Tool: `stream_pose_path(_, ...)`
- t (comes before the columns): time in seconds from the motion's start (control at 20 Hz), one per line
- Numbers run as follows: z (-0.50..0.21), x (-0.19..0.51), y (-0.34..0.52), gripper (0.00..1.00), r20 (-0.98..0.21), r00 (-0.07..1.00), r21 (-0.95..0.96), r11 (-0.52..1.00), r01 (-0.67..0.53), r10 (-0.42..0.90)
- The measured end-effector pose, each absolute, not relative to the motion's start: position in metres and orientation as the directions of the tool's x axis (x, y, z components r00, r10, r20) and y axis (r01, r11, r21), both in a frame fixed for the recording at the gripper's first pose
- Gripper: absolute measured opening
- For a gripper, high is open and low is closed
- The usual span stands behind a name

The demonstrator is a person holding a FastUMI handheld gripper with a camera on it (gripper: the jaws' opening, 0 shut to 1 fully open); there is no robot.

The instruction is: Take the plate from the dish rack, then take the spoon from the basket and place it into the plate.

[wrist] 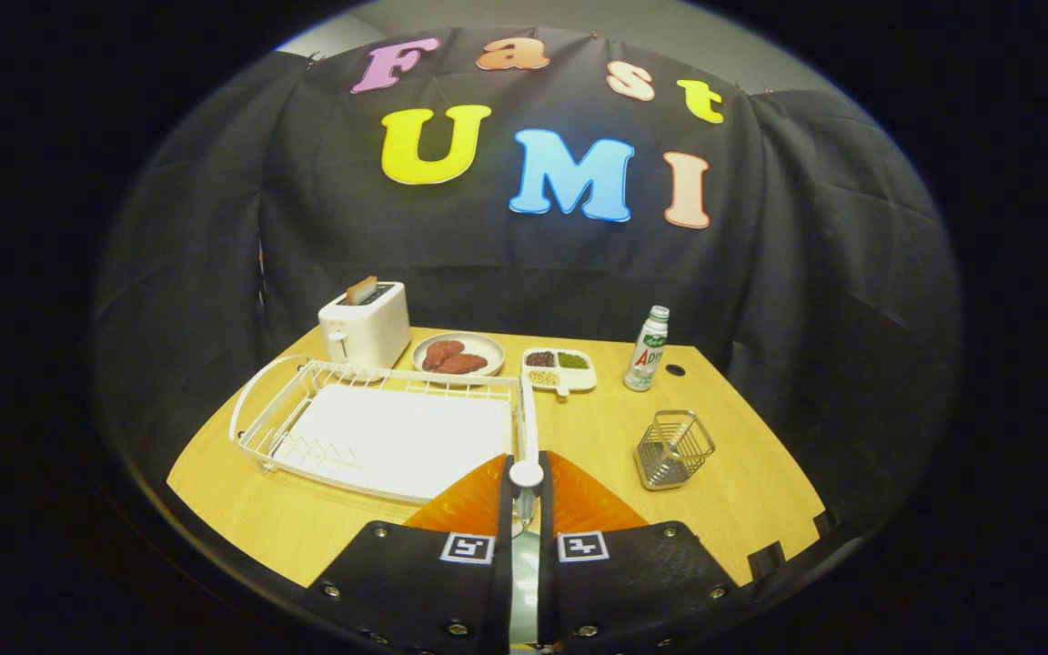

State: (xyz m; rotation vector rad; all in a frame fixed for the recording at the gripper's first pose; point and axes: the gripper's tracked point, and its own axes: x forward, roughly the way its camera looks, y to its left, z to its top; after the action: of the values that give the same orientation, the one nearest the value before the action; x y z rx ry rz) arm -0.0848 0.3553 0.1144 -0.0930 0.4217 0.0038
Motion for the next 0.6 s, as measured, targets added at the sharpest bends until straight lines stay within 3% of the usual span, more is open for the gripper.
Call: stream_pose_path(0.6, 0.067, -0.116, 0.411, 0.11, -0.49, 0.864, -0.056, 0.986, -0.159, 0.111)
